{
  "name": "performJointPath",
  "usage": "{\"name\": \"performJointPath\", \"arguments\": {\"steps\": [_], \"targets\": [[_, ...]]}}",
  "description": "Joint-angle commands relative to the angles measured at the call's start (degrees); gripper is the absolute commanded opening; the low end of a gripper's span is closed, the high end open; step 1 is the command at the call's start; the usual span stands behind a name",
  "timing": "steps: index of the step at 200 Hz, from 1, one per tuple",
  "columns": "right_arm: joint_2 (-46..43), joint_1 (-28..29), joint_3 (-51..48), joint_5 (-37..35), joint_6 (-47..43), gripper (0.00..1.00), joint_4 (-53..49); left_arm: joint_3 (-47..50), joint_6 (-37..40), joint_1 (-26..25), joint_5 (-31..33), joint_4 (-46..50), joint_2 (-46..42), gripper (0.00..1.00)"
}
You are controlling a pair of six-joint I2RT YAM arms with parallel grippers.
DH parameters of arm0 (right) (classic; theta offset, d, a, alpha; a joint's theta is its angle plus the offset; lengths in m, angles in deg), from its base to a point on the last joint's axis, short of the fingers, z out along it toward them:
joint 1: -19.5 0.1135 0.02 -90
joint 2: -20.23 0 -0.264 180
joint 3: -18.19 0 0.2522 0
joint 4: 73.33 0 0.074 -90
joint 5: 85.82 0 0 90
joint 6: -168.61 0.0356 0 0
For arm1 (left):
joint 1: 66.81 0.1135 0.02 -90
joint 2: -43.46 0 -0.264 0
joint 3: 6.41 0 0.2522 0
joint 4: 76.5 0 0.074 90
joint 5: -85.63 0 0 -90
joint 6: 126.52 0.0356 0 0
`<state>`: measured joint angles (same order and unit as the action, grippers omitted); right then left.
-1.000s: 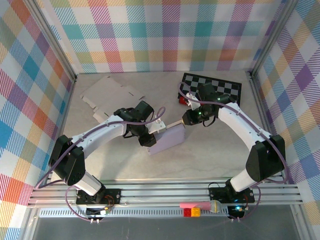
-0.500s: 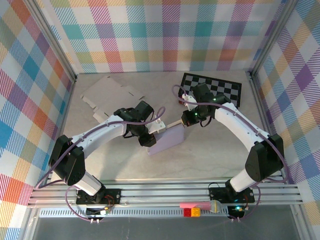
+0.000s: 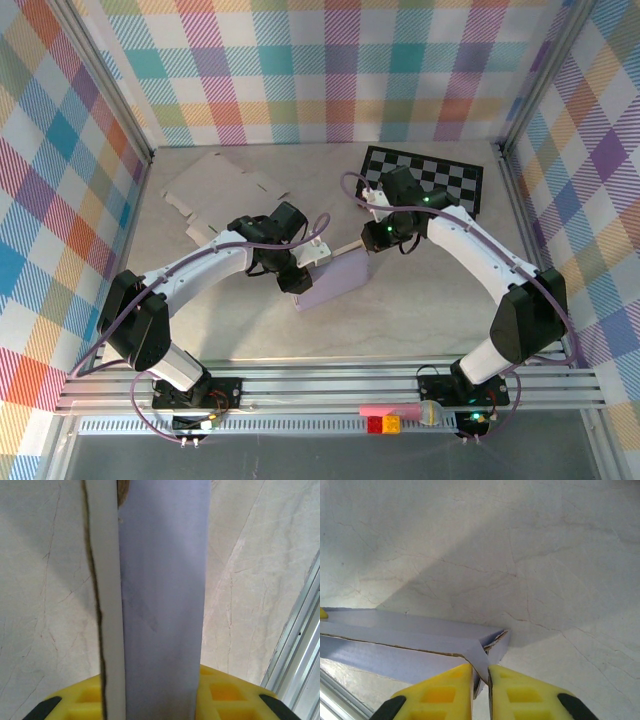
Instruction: Fold the paper box
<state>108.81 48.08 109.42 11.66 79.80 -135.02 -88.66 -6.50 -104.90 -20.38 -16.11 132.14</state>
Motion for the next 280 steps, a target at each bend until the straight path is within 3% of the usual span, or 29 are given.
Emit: {"name": "performJointPath", "arguments": {"steps": [1,129,220,280], "targets": [[1.18,-0.01,1.98,-0.98,-0.31,0.16,-1.30,-0.78,0.17,0.29,-1.66,1.20,-0.79,0.22],[0.60,-0.06,2.24,-1.55,-3.42,0.29,-0.71,-0.68,0.29,0.29,-1.67,1.61,-0.71,0.22],[0.27,-4.01,0.65,11.74,-5.14,0.40,-1.16,-1.56,0.87,0.38,-2.00,2.32,0.30,0.21],[2.41,-4.06,1.35,15.51,-4.87,0.35,-1.38,-1.74,0.91,0.38,-2.05,2.39,0.44,0.21]]}}
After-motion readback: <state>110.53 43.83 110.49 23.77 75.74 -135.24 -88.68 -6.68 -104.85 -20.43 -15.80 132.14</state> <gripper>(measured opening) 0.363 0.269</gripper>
